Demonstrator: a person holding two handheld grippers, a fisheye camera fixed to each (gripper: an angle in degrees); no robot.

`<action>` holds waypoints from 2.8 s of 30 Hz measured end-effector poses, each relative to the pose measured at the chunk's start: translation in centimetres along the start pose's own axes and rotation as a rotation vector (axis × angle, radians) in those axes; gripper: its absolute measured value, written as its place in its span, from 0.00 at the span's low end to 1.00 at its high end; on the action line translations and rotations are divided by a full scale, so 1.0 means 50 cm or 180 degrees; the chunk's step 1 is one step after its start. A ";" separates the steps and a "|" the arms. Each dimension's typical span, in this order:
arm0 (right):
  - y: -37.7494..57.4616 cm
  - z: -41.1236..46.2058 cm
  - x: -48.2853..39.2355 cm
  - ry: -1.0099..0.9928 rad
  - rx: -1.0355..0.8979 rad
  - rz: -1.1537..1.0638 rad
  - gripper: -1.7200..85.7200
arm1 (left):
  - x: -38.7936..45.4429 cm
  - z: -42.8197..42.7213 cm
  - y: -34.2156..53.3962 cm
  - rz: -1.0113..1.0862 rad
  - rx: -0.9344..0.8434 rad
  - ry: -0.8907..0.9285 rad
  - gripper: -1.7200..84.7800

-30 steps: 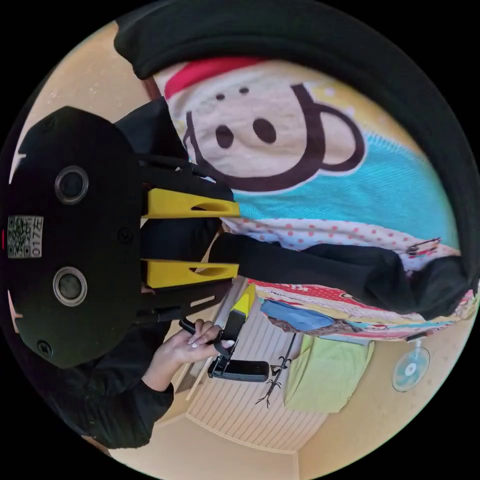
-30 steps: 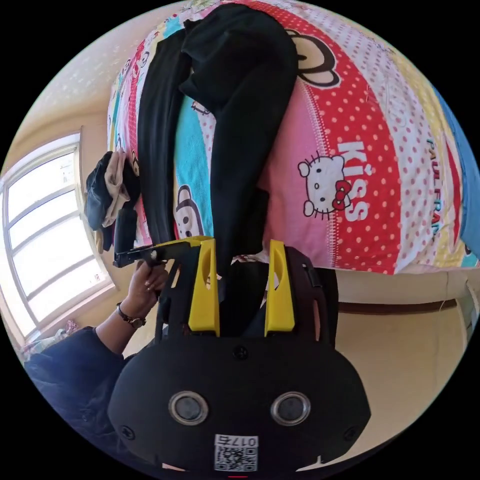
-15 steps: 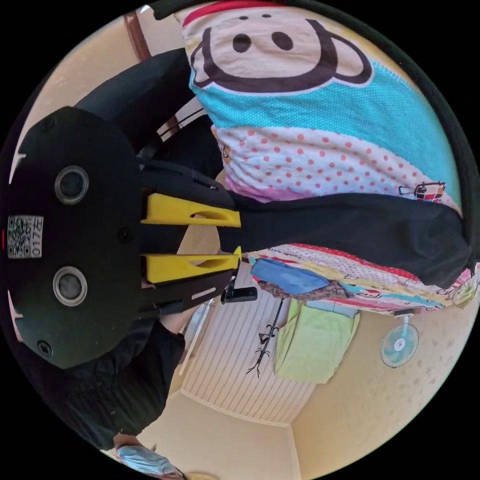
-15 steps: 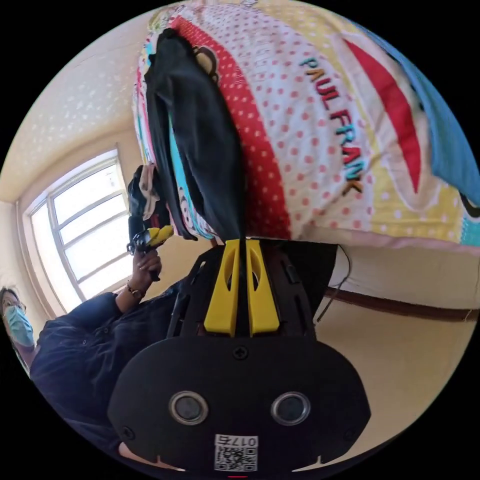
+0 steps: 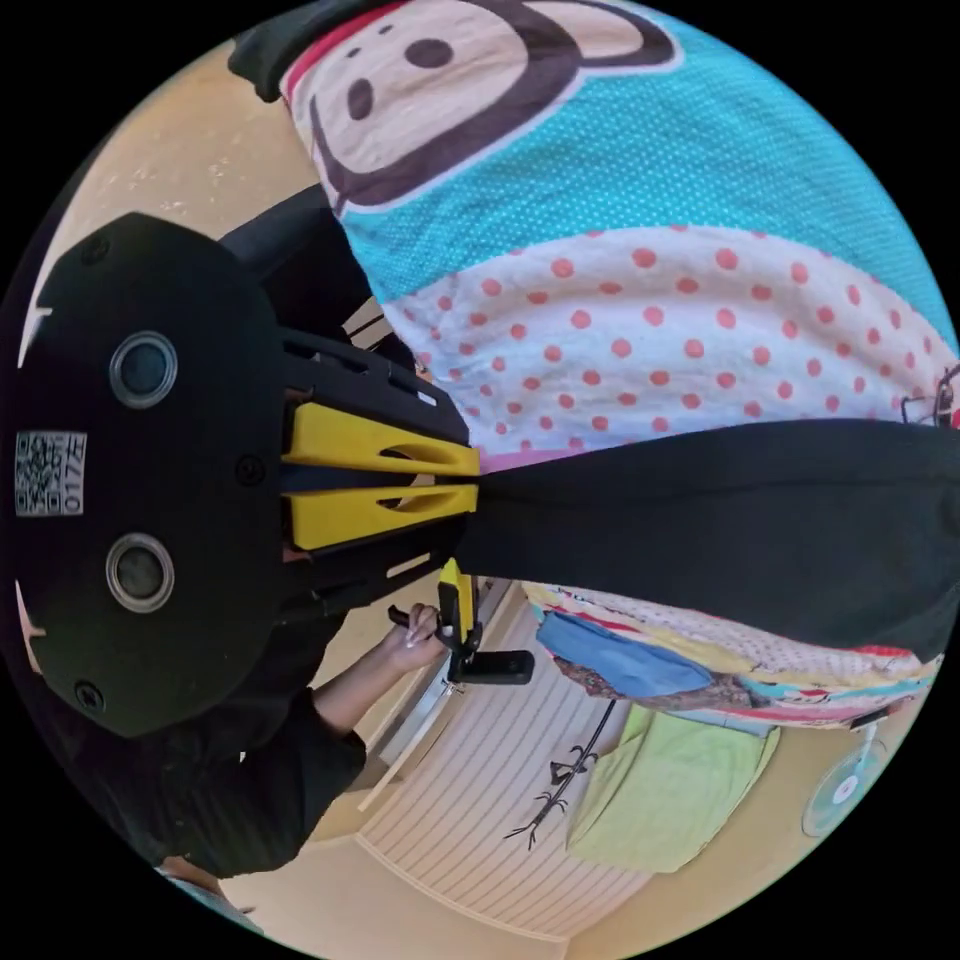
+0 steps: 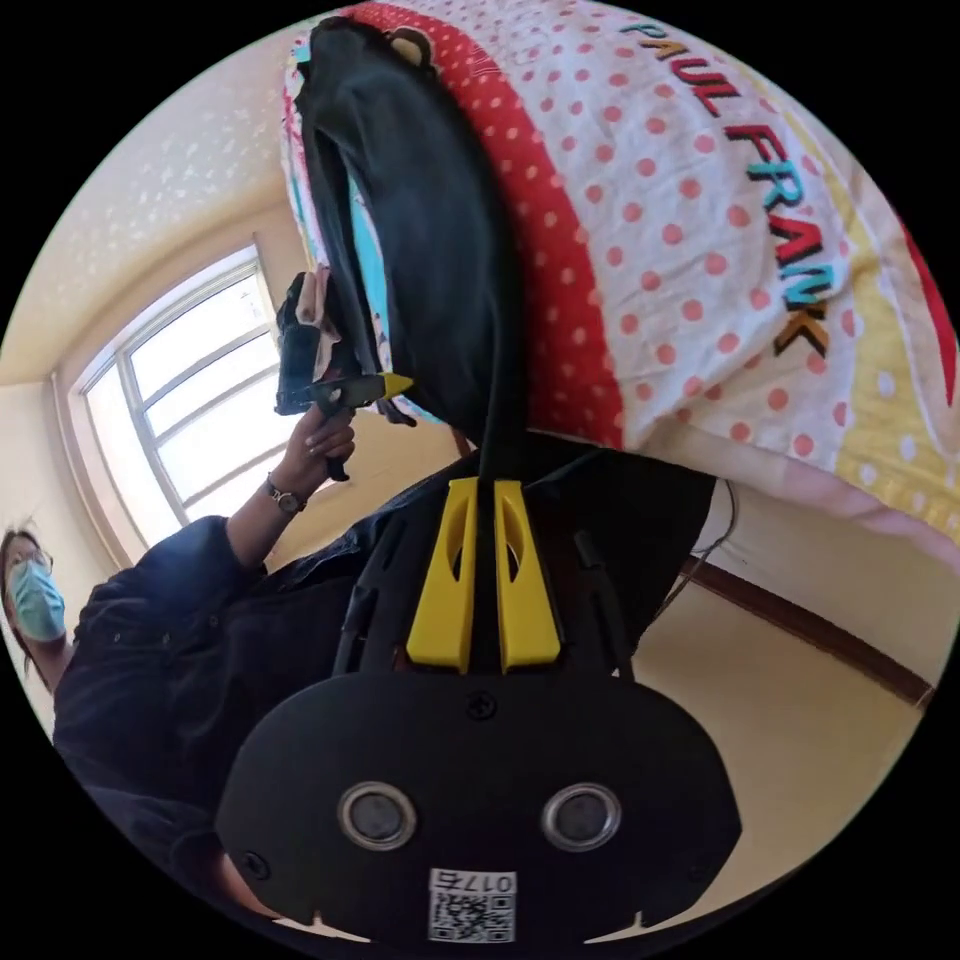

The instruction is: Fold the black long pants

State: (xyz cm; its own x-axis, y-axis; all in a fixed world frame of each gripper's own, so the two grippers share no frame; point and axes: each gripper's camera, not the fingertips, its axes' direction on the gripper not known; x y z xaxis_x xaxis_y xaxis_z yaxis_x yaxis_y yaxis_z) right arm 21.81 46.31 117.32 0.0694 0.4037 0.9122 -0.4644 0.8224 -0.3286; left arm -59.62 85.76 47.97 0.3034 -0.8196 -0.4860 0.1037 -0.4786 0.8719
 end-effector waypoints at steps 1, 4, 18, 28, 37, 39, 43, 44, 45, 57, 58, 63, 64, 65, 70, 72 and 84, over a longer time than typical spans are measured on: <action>0.009 0.020 -0.022 -0.0038 -0.0158 -0.0205 0.06 | -0.007 -0.032 0.029 -0.0086 0.0117 -0.0125 0.02; 0.028 0.065 -0.045 0.0140 -0.0177 -0.0211 0.06 | -0.031 -0.105 0.109 -0.0527 0.0563 -0.0227 0.05; -0.024 0.173 -0.163 -0.0091 -0.0261 -0.0879 0.06 | 0.193 0.036 0.012 0.0393 -0.0440 -0.0914 0.09; -0.359 -0.179 -0.171 0.0477 0.1017 -0.0770 0.14 | 0.090 -0.220 0.129 0.0679 0.0200 0.0381 0.03; -0.831 -0.169 -0.301 0.0695 0.2192 -0.0249 0.11 | -0.011 -0.410 0.185 0.0660 0.0637 0.1178 0.03; -0.858 -0.124 -0.364 0.1278 0.2250 -0.0300 0.07 | -0.044 -0.452 0.203 0.0642 0.0796 0.1444 0.03; -0.914 0.029 -0.552 0.1919 0.2155 -0.0863 0.06 | -0.188 -0.562 0.282 0.0311 0.1234 0.2250 0.03; -0.926 0.053 -0.576 0.1945 0.2126 -0.0908 0.06 | -0.212 -0.579 0.295 0.0256 0.1291 0.2334 0.04; -0.953 0.104 -0.619 0.1992 0.2073 -0.0972 0.06 | -0.256 -0.615 0.324 0.0164 0.1443 0.2441 0.04; -1.120 0.457 -0.662 0.1247 0.1403 -0.1306 0.08 | -0.491 -0.850 0.413 -0.0558 0.1951 0.1739 0.07; -1.077 0.468 -0.653 0.1311 0.1236 -0.1453 0.08 | -0.495 -0.848 0.414 -0.0578 0.1941 0.1764 0.08; -0.827 0.495 -0.532 0.1902 0.0975 -0.1185 0.11 | -0.470 -0.864 0.422 -0.0582 0.2122 0.1507 0.11; -0.763 0.500 -0.485 0.1767 0.0999 -0.0978 0.11 | -0.455 -0.879 0.420 -0.0479 0.2178 0.1393 0.12; -0.732 0.505 -0.460 0.1631 0.1006 -0.0887 0.11 | -0.448 -0.885 0.417 -0.0422 0.2193 0.1341 0.13; -0.567 0.616 -0.290 0.0354 0.1031 -0.0214 0.13 | -0.391 -0.841 0.314 -0.0089 0.1480 0.0844 0.15; -0.563 0.666 -0.258 -0.0386 0.0846 -0.0176 0.13 | -0.367 -0.806 0.295 0.0117 0.1342 0.0797 0.14; -0.423 0.570 -0.316 0.1476 -0.0994 -0.0608 0.06 | -0.138 -0.458 0.292 0.0601 -0.0461 0.0482 0.08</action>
State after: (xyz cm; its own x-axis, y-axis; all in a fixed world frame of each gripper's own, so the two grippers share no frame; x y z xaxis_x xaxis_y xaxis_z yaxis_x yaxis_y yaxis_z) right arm 5.37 11.09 116.82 0.5376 0.3122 0.7832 -0.1286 0.9484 -0.2898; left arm -38.48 91.64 65.42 0.4671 -0.8284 -0.3091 0.1630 -0.2630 0.9509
